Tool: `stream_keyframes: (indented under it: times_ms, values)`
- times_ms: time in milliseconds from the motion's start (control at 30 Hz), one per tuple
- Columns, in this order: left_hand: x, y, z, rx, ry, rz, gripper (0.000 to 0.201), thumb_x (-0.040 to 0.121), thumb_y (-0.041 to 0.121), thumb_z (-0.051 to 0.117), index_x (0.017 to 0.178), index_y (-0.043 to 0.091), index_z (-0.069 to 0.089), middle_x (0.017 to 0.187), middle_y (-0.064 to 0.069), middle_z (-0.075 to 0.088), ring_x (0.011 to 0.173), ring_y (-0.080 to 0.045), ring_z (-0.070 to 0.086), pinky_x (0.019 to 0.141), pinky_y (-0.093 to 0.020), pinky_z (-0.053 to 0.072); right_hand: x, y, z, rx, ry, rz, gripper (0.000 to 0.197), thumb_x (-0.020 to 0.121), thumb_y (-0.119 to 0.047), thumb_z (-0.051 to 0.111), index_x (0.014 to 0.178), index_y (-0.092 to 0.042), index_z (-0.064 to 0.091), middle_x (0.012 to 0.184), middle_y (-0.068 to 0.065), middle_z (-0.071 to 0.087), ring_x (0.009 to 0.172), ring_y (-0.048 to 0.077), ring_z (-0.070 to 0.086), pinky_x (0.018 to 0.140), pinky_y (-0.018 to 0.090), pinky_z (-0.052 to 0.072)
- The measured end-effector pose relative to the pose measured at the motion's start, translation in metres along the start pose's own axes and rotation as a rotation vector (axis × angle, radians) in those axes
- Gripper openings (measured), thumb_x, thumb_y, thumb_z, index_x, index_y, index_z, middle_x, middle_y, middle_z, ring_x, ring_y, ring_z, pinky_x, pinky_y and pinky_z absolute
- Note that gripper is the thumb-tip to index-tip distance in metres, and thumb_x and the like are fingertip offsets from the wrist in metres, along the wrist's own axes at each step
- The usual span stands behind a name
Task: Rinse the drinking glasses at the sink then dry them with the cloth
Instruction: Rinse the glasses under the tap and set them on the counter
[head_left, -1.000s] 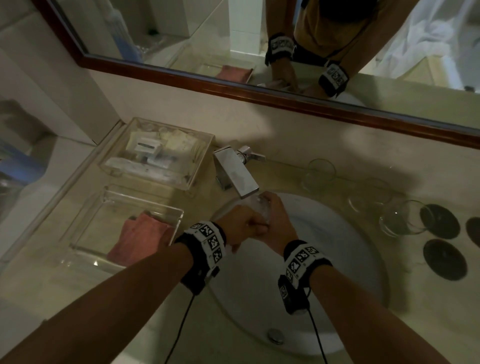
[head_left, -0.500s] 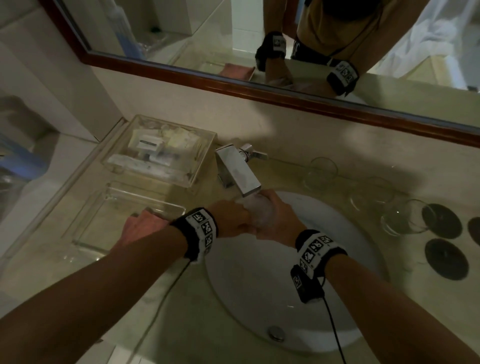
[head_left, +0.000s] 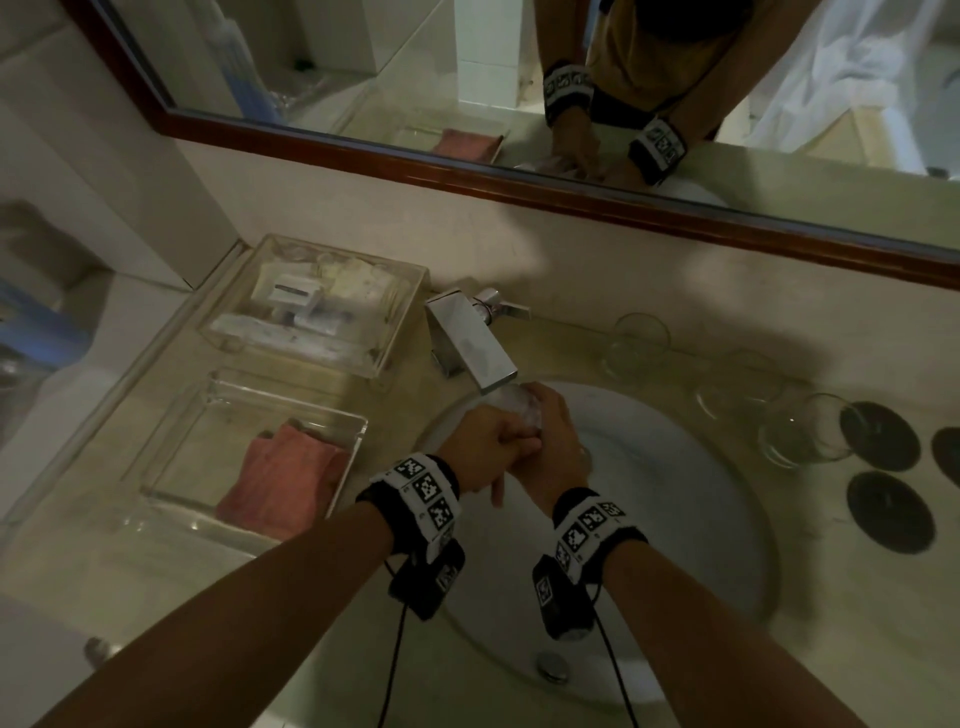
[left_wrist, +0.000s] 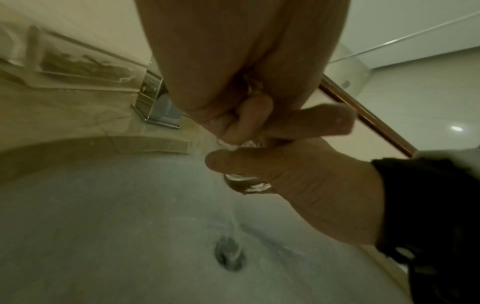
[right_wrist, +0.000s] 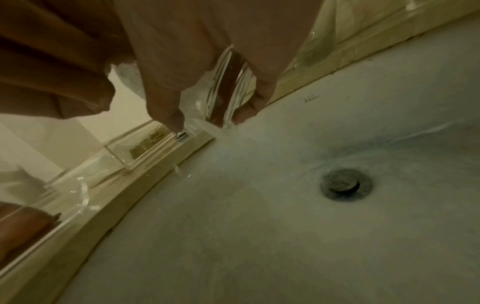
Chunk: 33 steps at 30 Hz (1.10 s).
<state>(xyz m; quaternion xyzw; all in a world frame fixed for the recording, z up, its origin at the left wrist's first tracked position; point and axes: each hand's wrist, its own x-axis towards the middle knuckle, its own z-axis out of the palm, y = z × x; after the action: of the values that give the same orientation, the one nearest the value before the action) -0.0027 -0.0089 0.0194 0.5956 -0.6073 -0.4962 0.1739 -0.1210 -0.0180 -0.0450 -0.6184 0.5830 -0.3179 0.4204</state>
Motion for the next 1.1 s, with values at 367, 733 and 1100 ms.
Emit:
stream_keyframes:
  times_ms: [367,733,1100]
  values:
    - [0.013,-0.021,-0.034,1.297,-0.293,0.429,0.061,0.098,0.057,0.022,0.112,0.016,0.064,0.114,-0.005,0.064,0.101,-0.025,0.060,0.078,-0.033,0.047,0.014,0.000,-0.028,-0.126,-0.405,-0.064,0.080,0.062,-0.023,0.091,0.128,-0.020,0.046,0.112,-0.007,0.059,0.103,0.013,0.060,0.077,0.010,0.044]
    - [0.005,-0.017,-0.017,0.487,-0.267,0.194,0.024,0.097,0.020,0.051,0.106,0.010,0.071,0.063,0.002,0.065,0.044,0.006,0.054,0.071,-0.024,0.050,0.006,0.012,-0.015,0.057,-0.217,-0.025,0.075,0.054,-0.033,0.084,0.119,-0.028,0.047,0.114,-0.002,0.063,0.104,0.019,0.063,0.089,0.043,0.055]
    - [0.002,0.004,0.006,-0.029,0.045,0.028,0.035,0.097,0.030,0.053,0.077,0.003,0.066,0.041,0.006,0.055,0.032,-0.011,0.054,0.048,-0.026,0.048,-0.003,0.001,0.011,-0.011,0.036,0.114,0.059,0.082,-0.027,0.057,0.138,-0.018,0.041,0.128,0.007,0.055,0.113,0.022,0.056,0.097,0.037,0.050]
